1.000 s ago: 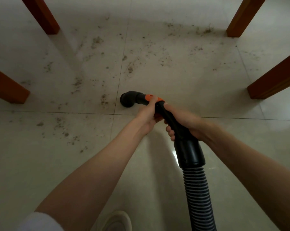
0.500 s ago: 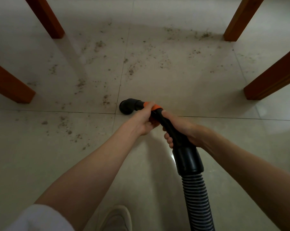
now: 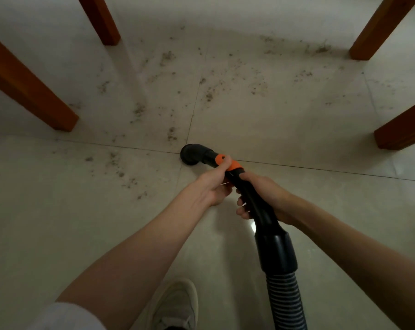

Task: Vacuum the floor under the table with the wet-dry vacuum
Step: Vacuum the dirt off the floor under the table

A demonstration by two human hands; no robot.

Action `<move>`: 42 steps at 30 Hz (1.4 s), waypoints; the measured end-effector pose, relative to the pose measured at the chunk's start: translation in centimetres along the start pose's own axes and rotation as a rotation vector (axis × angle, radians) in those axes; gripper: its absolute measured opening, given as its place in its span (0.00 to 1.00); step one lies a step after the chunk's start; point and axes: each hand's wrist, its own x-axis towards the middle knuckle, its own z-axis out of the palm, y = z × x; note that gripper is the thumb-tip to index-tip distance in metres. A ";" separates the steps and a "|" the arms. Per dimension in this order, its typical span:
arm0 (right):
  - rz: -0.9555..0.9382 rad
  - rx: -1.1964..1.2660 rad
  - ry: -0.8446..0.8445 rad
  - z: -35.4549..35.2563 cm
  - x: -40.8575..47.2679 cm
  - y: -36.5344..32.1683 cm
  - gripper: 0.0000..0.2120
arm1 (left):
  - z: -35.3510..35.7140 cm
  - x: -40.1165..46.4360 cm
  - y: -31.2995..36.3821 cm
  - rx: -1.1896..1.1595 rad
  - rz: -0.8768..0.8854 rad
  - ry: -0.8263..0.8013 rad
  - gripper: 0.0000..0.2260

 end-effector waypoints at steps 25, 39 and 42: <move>0.024 -0.091 -0.063 3.7 -0.6 0.6 0.25 | -3.7 -2.6 -2.9 0.081 -0.018 -0.017 0.13; 0.037 -0.309 -0.092 6.0 -1.4 0.2 0.25 | -7.1 -3.7 -3.0 -0.149 0.026 0.004 0.11; 0.031 -0.347 -0.104 6.9 -1.7 0.2 0.24 | -8.1 -4.3 -3.1 -0.165 0.015 0.007 0.10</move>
